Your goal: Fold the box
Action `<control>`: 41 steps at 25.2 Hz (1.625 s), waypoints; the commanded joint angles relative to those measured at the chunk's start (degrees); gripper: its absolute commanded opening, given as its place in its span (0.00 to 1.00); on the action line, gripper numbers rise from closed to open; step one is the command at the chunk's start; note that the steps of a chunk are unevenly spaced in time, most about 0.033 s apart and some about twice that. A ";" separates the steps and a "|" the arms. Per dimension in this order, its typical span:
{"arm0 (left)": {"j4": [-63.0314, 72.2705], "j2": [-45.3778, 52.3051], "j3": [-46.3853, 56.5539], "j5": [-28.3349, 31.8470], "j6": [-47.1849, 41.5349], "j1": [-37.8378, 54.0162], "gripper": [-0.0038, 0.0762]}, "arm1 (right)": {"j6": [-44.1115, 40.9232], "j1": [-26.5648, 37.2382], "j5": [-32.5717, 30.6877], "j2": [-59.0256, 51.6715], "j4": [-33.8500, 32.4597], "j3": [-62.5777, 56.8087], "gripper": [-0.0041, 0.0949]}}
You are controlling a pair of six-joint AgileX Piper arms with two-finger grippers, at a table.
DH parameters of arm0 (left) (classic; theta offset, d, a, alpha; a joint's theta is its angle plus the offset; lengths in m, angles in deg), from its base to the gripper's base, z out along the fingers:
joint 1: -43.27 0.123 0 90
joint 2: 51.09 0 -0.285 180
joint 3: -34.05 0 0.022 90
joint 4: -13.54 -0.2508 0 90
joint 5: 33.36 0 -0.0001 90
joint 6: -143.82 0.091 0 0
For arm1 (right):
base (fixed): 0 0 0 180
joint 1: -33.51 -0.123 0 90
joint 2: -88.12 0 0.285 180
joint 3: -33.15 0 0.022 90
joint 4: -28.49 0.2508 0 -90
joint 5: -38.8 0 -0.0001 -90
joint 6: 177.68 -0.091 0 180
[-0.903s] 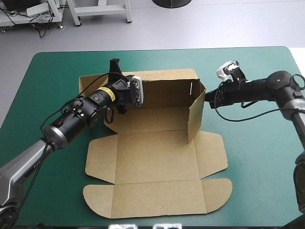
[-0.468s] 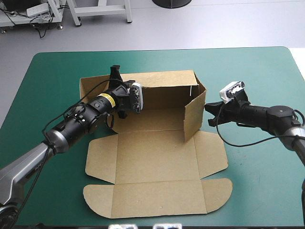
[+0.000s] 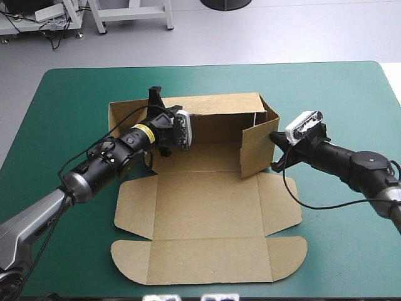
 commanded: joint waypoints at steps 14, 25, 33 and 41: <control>1.01 2.10 -1.10 0.67 -1.41 -1.44 0.04 | -2.04 -0.31 -0.74 -1.84 3.47 2.52 0.43; 1.01 2.10 -1.10 0.57 -1.70 -1.44 0.04 | -15.22 -0.31 2.77 -10.63 -2.43 13.64 0.03; 1.01 2.10 -1.10 0.57 -1.81 -1.44 0.04 | -67.66 -0.20 -3.06 -2.53 -47.93 42.64 0.02; 1.01 2.10 -1.10 0.57 -2.85 -1.59 0.04 | -83.89 -0.20 -20.29 13.91 -62.23 64.14 0.02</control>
